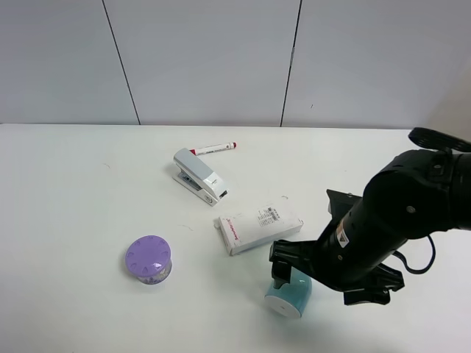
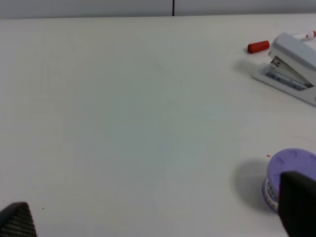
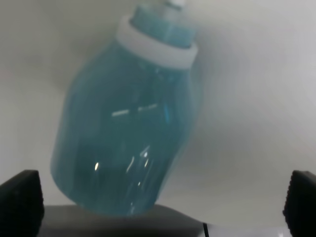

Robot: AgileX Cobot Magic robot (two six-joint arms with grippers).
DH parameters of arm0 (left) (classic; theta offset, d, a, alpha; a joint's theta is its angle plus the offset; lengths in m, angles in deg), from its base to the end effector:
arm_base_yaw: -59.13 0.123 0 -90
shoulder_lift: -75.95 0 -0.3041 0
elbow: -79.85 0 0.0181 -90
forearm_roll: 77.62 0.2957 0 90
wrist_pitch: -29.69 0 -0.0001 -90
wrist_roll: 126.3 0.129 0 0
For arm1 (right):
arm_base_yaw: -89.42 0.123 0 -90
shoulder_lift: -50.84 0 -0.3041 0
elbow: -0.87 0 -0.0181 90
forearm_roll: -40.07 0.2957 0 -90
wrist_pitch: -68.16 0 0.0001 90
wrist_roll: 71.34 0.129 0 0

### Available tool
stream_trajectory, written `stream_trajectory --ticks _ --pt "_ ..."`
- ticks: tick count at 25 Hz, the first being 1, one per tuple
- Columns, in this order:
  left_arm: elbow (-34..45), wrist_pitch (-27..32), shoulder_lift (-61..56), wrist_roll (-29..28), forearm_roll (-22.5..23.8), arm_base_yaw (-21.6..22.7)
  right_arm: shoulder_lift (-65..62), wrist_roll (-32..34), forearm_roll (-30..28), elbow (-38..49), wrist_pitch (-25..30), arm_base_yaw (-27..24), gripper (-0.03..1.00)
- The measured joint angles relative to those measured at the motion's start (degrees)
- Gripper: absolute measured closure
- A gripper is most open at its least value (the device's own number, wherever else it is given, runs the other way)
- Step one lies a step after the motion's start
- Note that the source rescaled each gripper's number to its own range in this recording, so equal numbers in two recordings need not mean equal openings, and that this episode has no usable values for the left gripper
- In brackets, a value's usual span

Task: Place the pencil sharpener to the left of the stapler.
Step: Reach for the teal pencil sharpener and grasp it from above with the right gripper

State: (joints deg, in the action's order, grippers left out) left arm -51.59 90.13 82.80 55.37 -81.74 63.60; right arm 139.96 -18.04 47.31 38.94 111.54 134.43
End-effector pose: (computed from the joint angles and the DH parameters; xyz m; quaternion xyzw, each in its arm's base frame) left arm 0.0476 -0.0044 0.2859 -0.0191 0.8466 -0.0074 0.5318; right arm 0.1782 0.1941 0.1360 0.1140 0.9890 0.0928 0.0181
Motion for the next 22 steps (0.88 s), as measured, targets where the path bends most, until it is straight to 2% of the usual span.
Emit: stream_trajectory --ticks 10,22 --pt "0.0 0.0 0.0 0.0 0.0 0.0 0.47 4.19 -3.56 0.0 -3.83 0.0 0.03" --pt "0.0 0.0 0.0 0.0 0.0 0.0 5.08 4.58 -2.6 0.0 -6.23 0.0 0.03"
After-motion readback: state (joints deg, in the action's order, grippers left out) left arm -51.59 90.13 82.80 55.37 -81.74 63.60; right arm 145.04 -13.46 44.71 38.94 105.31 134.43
